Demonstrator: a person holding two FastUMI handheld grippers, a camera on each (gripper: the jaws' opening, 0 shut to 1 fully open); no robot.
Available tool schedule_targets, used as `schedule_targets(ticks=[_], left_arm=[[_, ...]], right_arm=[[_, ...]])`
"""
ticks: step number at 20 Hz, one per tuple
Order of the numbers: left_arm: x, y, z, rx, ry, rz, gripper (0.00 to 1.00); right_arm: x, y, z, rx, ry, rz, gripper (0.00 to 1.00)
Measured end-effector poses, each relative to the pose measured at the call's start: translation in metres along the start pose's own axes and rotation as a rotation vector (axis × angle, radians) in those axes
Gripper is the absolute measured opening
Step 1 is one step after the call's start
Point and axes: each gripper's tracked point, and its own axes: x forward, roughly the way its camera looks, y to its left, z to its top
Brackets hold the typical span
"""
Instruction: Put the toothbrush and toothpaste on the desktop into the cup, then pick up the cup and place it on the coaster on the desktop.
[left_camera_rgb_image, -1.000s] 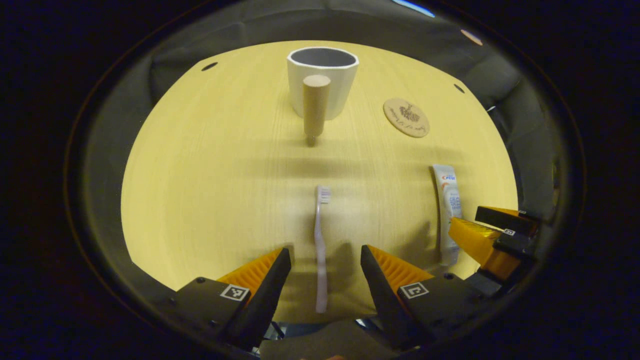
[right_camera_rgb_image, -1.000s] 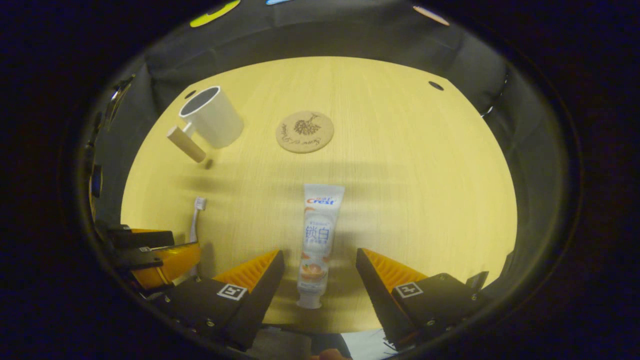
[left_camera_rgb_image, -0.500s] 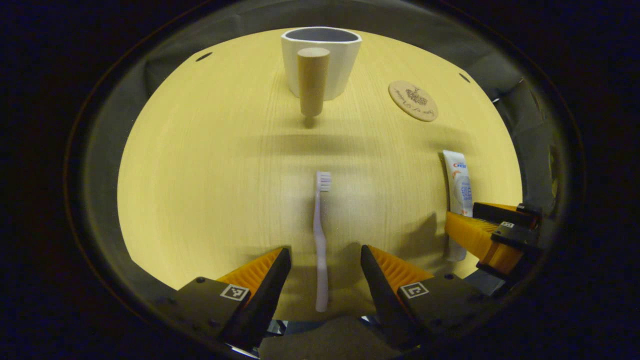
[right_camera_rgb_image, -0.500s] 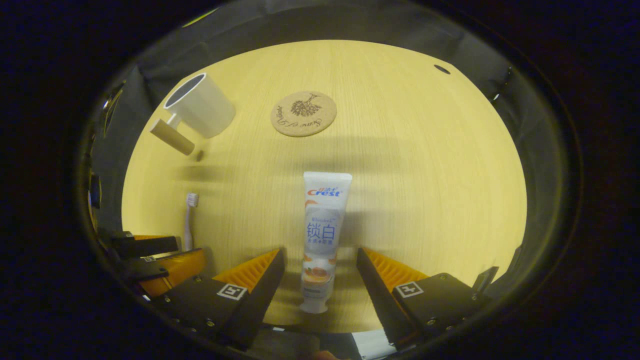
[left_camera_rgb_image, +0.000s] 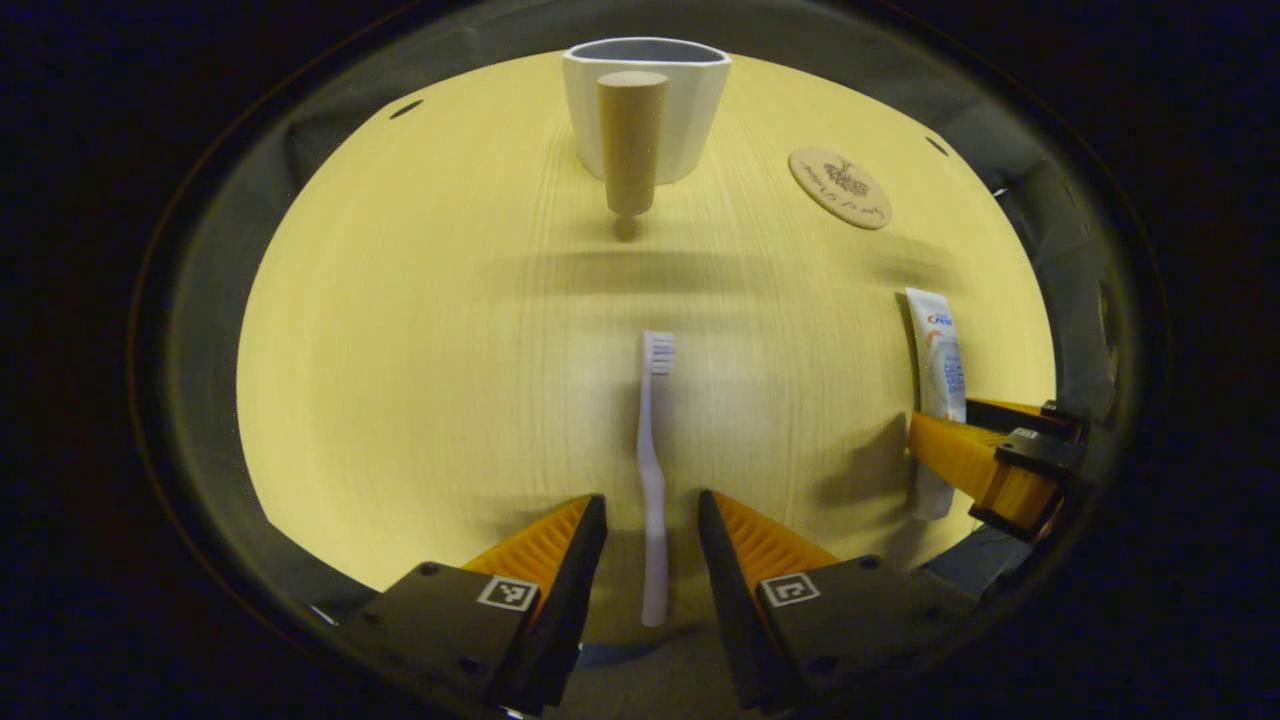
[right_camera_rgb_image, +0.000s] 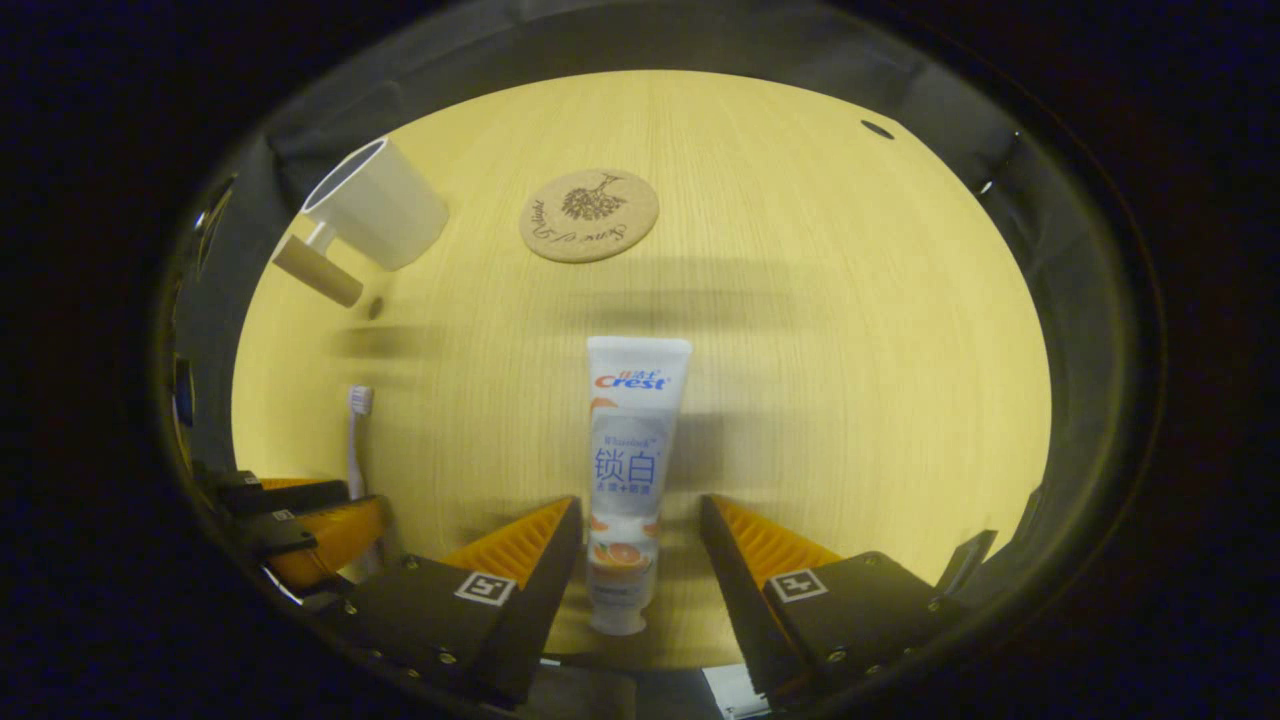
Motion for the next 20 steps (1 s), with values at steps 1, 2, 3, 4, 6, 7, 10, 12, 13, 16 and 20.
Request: schedule_targets(ticks=[1, 2, 3, 4, 6, 7, 10, 12, 13, 16, 20], left_arm=[[0.0, 0.002, 0.0, 0.016, -0.002, 0.016, 0.59], [0.0, 0.004, -0.002, 0.019, -0.001, 0.022, 0.58], [0.001, 0.003, -0.001, 0.031, -0.005, 0.022, 0.6], [0.002, 0.004, -0.001, 0.028, -0.012, 0.028, 0.53], [0.0, 0.003, -0.001, 0.038, -0.011, 0.026, 0.37], [0.0, 0.003, -0.002, 0.04, -0.015, 0.023, 0.39], [0.001, 0.001, -0.001, 0.03, -0.017, 0.022, 0.19], [0.001, 0.001, -0.001, 0.037, -0.026, 0.018, 0.2], [0.0, 0.002, 0.0, 0.042, -0.042, 0.016, 0.2], [-0.001, 0.001, -0.001, 0.047, -0.055, -0.003, 0.14], [-0.002, 0.001, 0.003, 0.026, -0.123, -0.028, 0.19]], right_arm=[[0.002, -0.002, -0.001, -0.002, 0.005, -0.01, 0.77], [0.001, -0.002, -0.002, 0.004, 0.013, -0.014, 0.69], [0.0, -0.005, -0.004, -0.005, 0.02, -0.018, 0.67], [0.0, -0.005, -0.005, -0.009, 0.022, -0.018, 0.67], [0.0, -0.01, -0.005, 0.005, 0.02, -0.041, 0.44], [0.001, -0.01, -0.007, -0.003, 0.023, -0.038, 0.43], [0.004, -0.012, -0.009, -0.02, 0.021, -0.051, 0.28], [-0.001, -0.012, -0.009, -0.036, 0.004, -0.043, 0.28], [0.0, -0.01, -0.005, -0.029, -0.019, -0.041, 0.28], [0.0, -0.01, -0.006, -0.036, -0.04, -0.03, 0.22], [-0.004, -0.004, -0.003, -0.022, -0.095, 0.024, 0.22]])
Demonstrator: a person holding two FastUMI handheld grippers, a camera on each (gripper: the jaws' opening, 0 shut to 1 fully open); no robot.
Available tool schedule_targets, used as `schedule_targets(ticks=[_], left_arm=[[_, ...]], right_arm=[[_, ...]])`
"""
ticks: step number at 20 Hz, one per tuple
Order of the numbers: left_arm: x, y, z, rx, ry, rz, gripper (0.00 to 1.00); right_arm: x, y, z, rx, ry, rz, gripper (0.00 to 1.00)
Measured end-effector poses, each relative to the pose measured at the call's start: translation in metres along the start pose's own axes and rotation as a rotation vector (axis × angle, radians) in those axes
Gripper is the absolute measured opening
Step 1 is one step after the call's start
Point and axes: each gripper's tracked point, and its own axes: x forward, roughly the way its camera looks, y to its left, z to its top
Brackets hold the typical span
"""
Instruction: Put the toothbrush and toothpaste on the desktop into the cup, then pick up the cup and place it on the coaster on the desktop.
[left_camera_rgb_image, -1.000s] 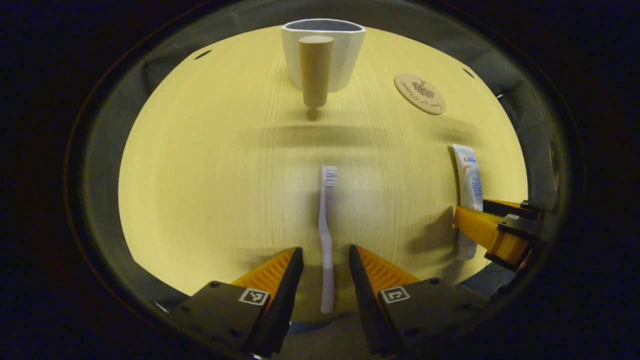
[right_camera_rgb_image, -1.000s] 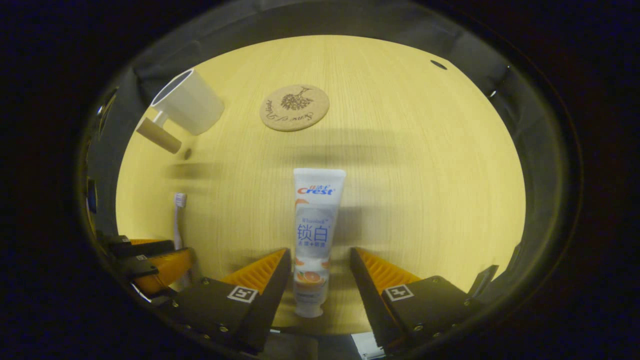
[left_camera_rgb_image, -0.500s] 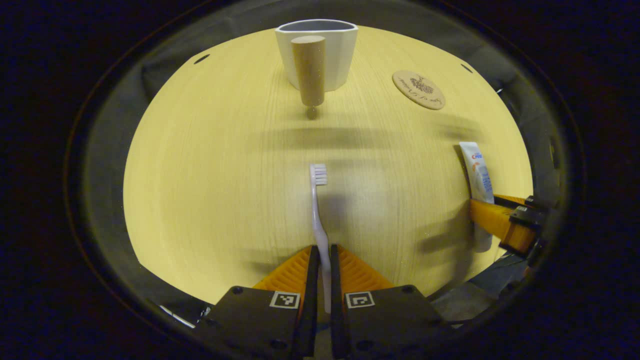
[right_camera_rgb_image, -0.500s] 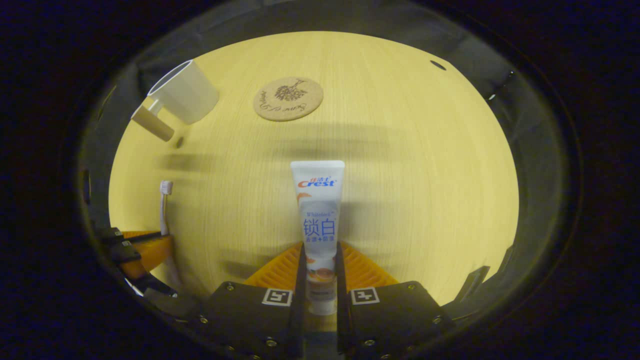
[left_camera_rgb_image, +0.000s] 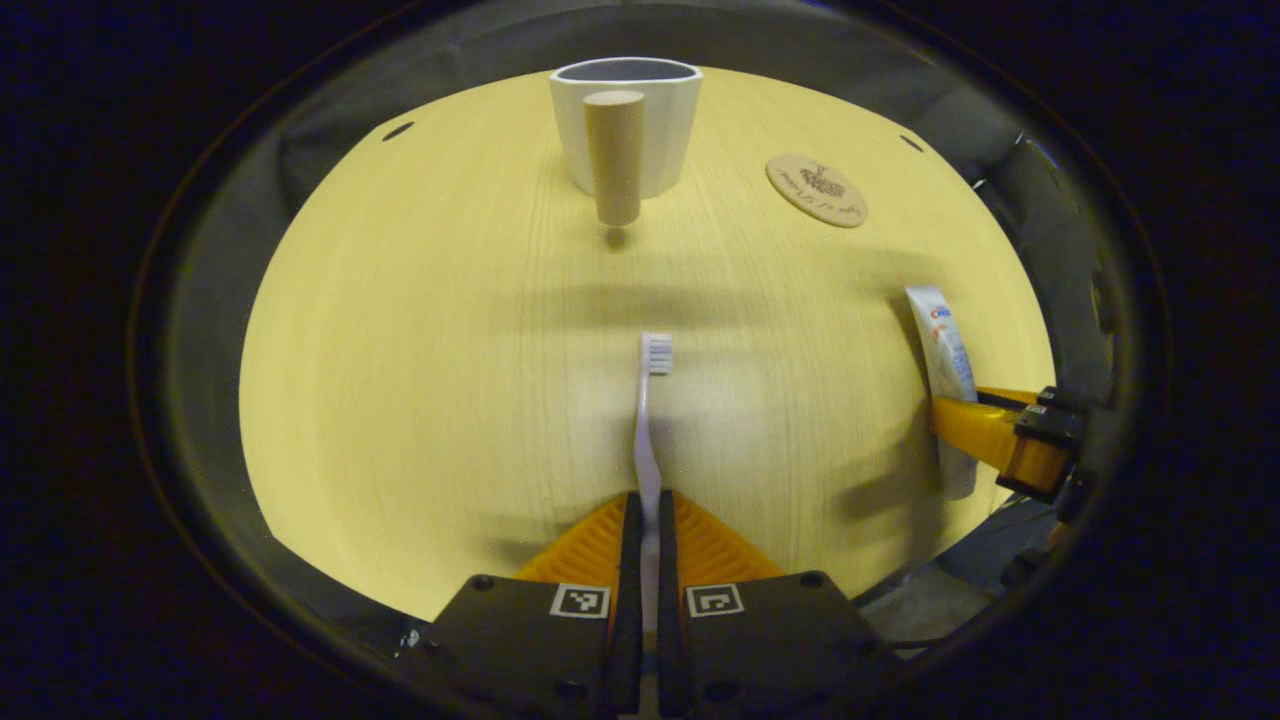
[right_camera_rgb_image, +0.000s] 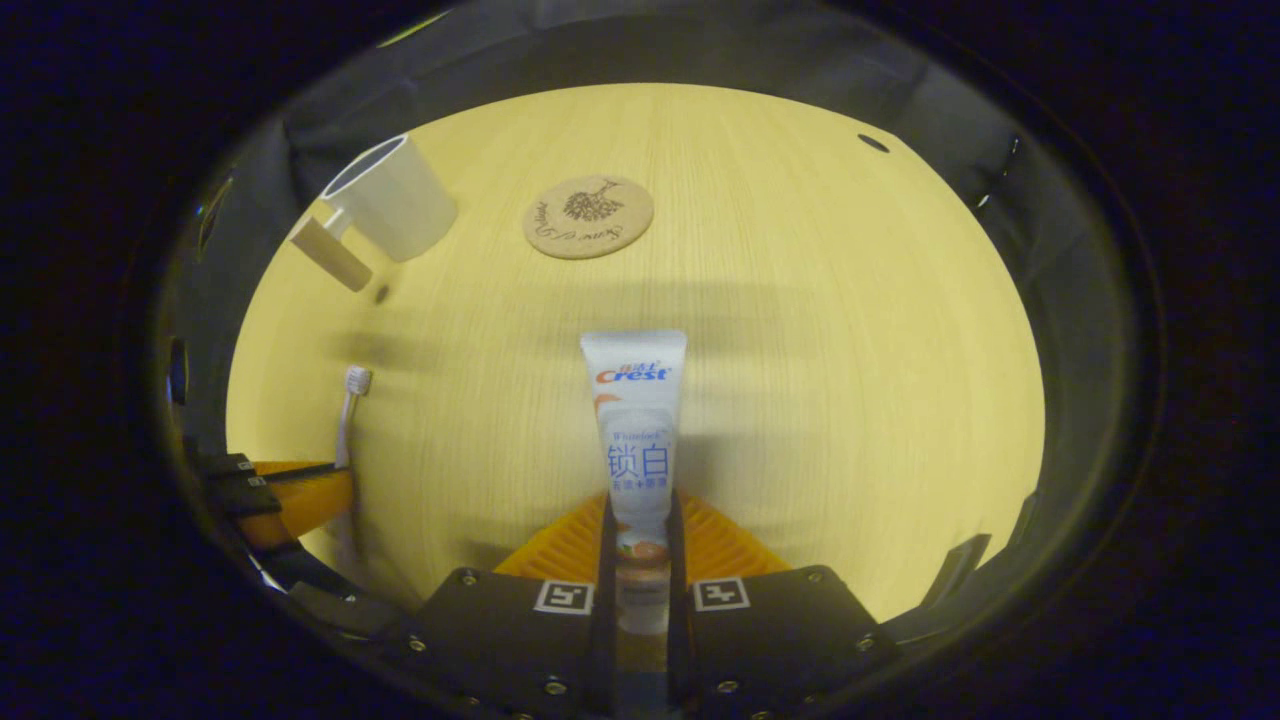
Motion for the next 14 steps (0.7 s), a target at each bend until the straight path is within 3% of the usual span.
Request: schedule_targets(ticks=[1, 4, 8, 14], left_arm=[[-0.002, 0.001, 0.001, 0.013, -0.017, 0.001, 0.1], [-0.012, 0.012, 0.01, 0.055, -0.096, 0.035, 0.1], [-0.029, 0.009, 0.016, -0.014, -0.178, -0.019, 0.1], [-0.053, 0.024, 0.027, -0.104, -0.305, -0.011, 0.1]], right_arm=[[-0.004, 0.003, 0.0, 0.011, -0.019, 0.019, 0.21], [-0.01, 0.005, 0.005, 0.002, -0.069, 0.04, 0.22], [-0.023, 0.013, 0.011, 0.029, -0.119, 0.093, 0.23], [-0.044, 0.02, 0.025, 0.011, -0.207, 0.134, 0.22]])
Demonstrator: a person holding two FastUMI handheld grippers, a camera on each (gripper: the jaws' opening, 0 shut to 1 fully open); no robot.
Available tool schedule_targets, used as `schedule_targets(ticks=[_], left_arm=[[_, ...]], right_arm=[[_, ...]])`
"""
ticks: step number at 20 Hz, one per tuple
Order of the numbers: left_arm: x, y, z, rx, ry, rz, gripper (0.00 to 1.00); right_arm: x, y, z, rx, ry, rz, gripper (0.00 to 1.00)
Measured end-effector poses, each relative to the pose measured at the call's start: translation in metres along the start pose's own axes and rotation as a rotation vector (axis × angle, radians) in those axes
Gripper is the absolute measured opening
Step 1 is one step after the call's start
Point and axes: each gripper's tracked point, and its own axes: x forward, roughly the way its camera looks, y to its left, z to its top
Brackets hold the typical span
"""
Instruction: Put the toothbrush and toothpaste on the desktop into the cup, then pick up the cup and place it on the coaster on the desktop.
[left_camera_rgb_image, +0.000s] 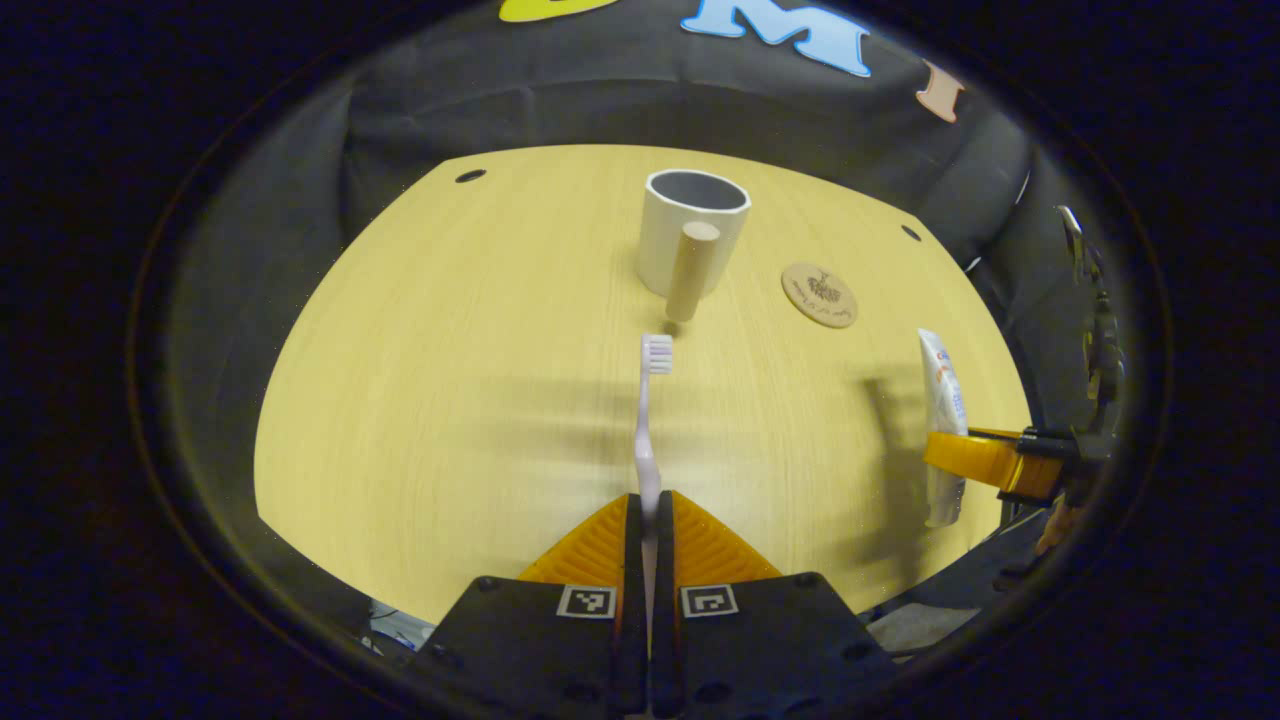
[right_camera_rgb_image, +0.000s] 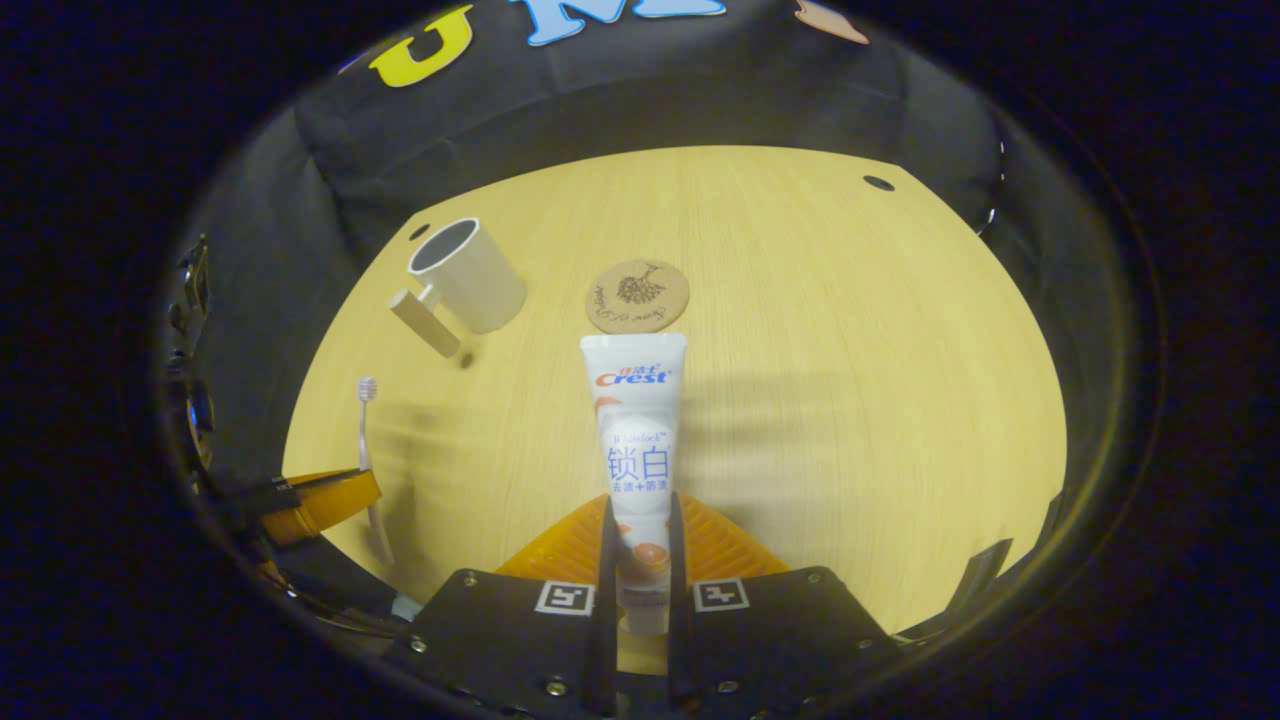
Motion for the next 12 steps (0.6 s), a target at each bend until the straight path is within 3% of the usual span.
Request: schedule_targets(ticks=[12], left_arm=[[-0.031, 0.015, 0.091, -0.076, -0.303, -0.029, 0.09]], right_arm=[[-0.03, 0.038, 0.069, -0.036, -0.277, 0.099, 0.21]])
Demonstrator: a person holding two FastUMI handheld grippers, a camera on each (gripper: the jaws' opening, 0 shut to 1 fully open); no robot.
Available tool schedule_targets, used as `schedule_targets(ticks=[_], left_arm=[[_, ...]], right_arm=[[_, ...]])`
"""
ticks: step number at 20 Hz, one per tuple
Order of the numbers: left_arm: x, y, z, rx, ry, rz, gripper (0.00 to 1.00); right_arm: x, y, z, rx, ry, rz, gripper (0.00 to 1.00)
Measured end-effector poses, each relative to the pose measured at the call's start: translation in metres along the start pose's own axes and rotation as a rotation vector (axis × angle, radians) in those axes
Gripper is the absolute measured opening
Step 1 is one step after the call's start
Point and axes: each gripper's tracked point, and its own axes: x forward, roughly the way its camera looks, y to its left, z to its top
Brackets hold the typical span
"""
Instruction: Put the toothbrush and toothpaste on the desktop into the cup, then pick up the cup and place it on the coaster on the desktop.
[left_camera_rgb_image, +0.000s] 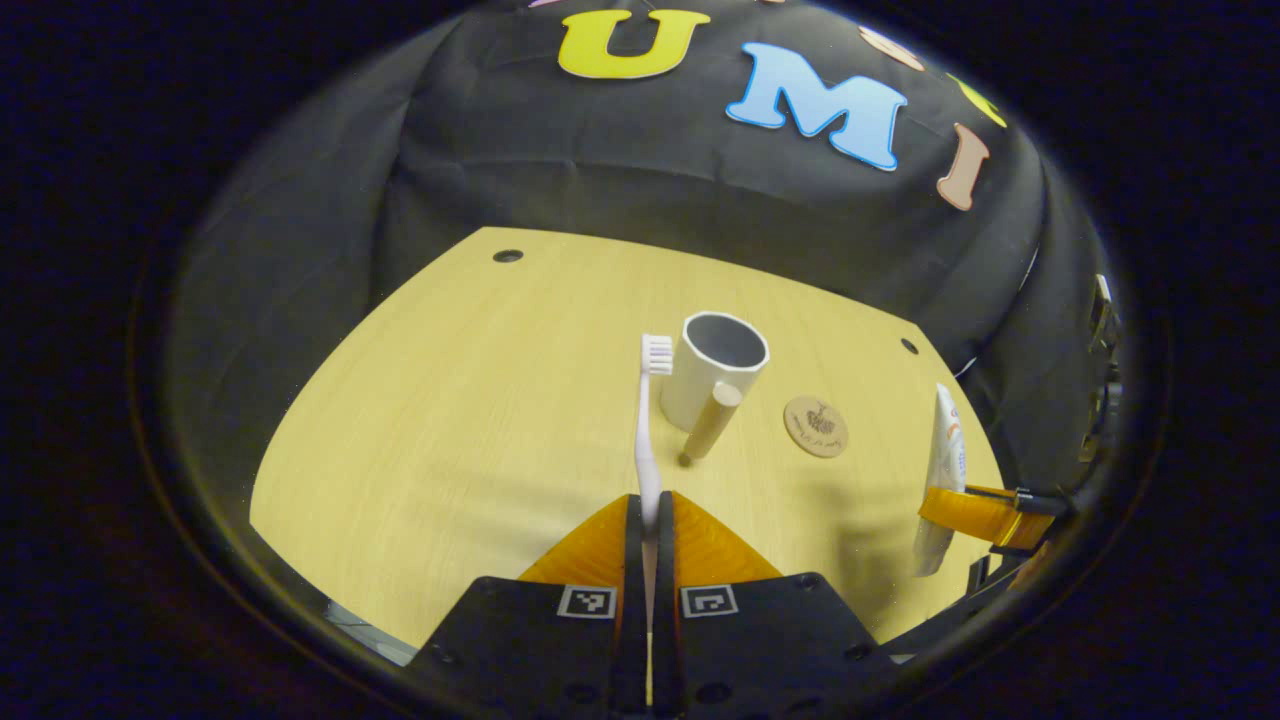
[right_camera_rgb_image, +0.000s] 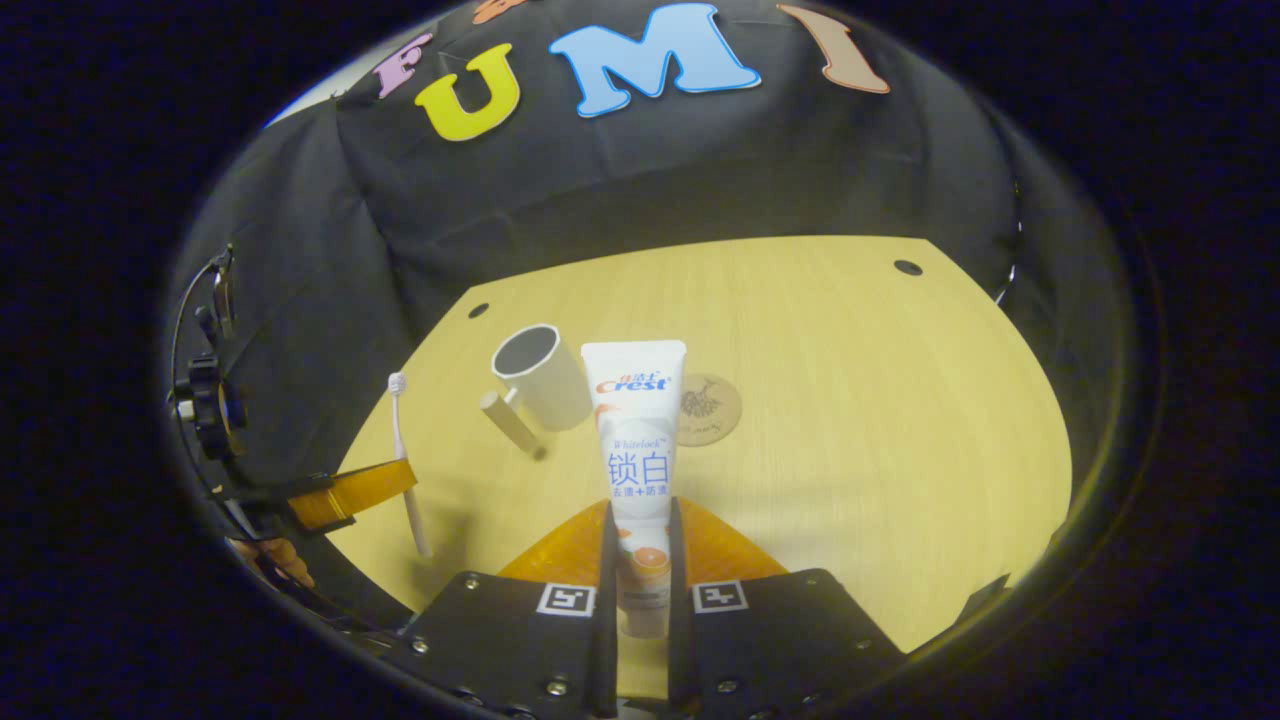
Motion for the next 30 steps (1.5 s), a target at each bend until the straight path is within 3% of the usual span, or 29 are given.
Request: schedule_targets(ticks=[7, 16, 30], left_arm=[[0.018, -0.001, 0.061, 0.027, -0.15, -0.038, 0.09], [0.038, -0.013, 0.139, 0.056, -0.373, -0.122, 0.09], [0.065, -0.064, 0.19, 0.109, -0.53, -0.258, 0.09]], right_arm=[[-0.004, 0.015, 0.034, -0.031, -0.092, 0.017, 0.21], [-0.004, 0.021, 0.05, -0.022, -0.126, 0.0, 0.21], [-0.005, 0.008, 0.034, 0.037, -0.088, -0.087, 0.21]])
